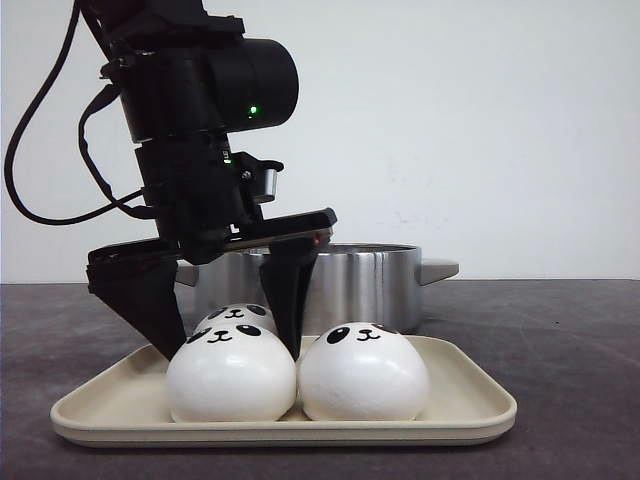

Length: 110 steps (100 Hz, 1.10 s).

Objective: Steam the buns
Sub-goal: 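Lower the left gripper over the remaining back panda bun, then close the left gripper on the bun and lift it, then carry the bun into the steel pot and open the left gripper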

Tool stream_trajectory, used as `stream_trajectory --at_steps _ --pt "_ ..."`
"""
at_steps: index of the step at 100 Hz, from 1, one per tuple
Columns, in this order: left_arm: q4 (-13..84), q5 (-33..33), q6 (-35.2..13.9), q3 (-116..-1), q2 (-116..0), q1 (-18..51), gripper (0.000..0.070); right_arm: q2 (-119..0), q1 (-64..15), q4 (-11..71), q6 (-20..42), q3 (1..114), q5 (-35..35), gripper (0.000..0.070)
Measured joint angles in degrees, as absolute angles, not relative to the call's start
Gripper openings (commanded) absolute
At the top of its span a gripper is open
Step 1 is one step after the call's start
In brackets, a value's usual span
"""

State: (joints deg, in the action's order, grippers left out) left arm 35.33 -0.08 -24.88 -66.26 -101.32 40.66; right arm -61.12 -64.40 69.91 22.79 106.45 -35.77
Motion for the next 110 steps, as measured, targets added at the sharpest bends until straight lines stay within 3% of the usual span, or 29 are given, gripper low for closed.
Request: stream_trajectory --at_steps 34,68,110 --pt "35.5 -0.1 -24.0 -66.3 -101.3 40.7 0.0000 -61.1 -64.4 72.2 24.1 106.5 -35.8 0.0016" --pt "37.3 -0.6 -20.3 -66.6 -99.5 41.4 0.0000 -61.1 -64.4 72.6 24.3 106.5 -36.1 0.0016" --pt "26.9 -1.6 -18.5 -66.6 -79.9 46.5 0.0000 -61.1 -64.4 72.6 24.3 106.5 -37.3 0.0016"
